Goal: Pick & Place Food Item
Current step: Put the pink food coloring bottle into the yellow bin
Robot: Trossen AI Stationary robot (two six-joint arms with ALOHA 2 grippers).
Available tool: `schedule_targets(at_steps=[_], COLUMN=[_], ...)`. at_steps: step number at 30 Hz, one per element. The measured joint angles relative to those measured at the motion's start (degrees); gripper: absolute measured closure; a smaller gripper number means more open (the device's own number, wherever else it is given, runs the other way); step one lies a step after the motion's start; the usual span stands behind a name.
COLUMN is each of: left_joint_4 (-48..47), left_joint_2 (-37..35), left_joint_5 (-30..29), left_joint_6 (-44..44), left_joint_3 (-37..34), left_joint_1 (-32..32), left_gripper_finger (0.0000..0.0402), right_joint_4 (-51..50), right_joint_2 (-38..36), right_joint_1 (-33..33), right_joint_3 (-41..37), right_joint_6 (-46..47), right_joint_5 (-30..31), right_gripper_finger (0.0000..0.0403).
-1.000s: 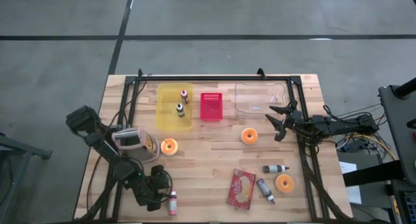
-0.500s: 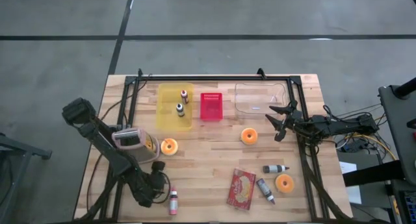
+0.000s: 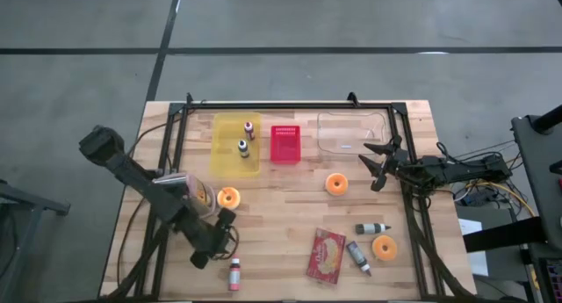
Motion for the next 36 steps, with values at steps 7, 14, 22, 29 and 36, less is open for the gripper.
schedule_targets(at_steps=[7, 14, 22, 29, 36], left_joint_4=[5.61, 8.89, 8.53, 6.21, -0.12], left_joint_2=[0.13, 0.13, 0.15, 0.15, 0.15], left_joint_5=[10.57, 17.21, 29.18, 31.69, 33.7], left_joint_6=[8.46, 14.44, 19.03, 19.82, 29.91], left_joint_3=[-0.03, -1.01, -0.86, 2.7, 8.56], left_joint_1=[5.4, 9.68, 18.87, 19.94, 21.12], left_gripper_finger=[0.0211, 0.0211, 0.0211, 0.0211, 0.0211], right_joint_4=[-0.01, -0.02, -0.02, 0.0, -0.02], right_joint_2=[0.0, 0.0, 0.0, 0.0, 0.0], right_joint_1=[-0.02, 0.0, -0.02, 0.0, 0.0], right_joint_3=[-0.01, -0.01, -0.01, 0.0, -0.01], right_joint_6=[0.0, 0.0, 0.0, 0.0, 0.0], right_joint_5=[0.0, 0.0, 0.0, 0.0, 0.0], right_gripper_finger=[0.0199, 0.0199, 0.0199, 0.0199, 0.0199])
